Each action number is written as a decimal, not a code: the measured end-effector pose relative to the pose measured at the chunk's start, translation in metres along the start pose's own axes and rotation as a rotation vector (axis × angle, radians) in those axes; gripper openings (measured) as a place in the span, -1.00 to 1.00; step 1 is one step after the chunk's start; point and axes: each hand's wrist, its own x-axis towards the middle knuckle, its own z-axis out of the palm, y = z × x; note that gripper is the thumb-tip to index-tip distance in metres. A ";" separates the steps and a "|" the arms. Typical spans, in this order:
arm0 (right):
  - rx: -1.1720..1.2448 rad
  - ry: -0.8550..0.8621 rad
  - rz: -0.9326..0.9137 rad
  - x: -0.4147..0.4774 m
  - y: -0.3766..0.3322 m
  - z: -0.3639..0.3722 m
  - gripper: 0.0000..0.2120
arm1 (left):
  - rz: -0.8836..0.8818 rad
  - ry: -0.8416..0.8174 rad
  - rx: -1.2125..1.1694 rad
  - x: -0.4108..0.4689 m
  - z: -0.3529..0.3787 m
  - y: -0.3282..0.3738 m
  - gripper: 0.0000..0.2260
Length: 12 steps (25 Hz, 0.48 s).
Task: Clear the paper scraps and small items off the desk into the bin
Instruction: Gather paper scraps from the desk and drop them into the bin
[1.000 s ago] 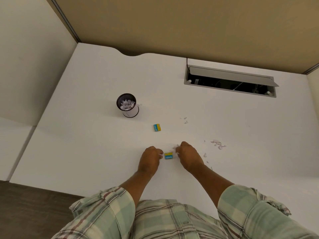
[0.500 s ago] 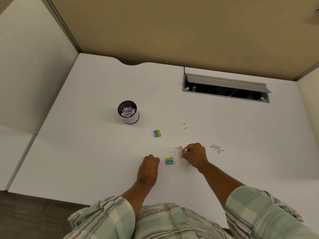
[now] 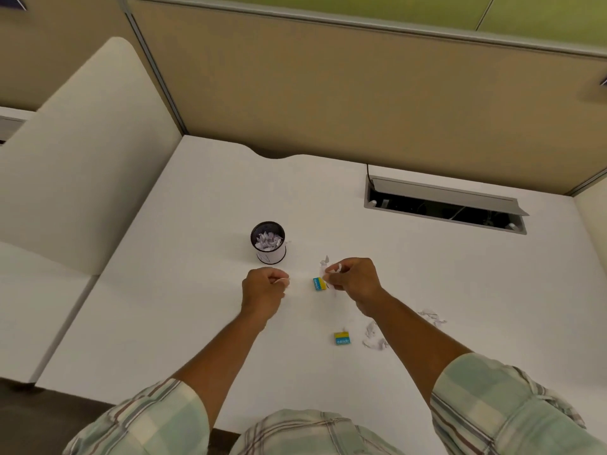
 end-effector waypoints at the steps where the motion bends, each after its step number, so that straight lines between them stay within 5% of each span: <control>1: 0.000 -0.011 -0.024 0.005 -0.015 0.011 -0.87 | 0.010 0.031 -0.045 0.009 -0.012 0.012 -0.81; 5: -0.092 -0.023 -0.129 0.031 -0.070 0.061 -0.90 | 0.066 0.128 -0.038 0.044 -0.045 0.045 -0.88; 12: -0.592 -0.041 -0.282 0.077 -0.108 0.124 -0.87 | 0.106 0.105 0.161 0.087 -0.046 0.055 -0.92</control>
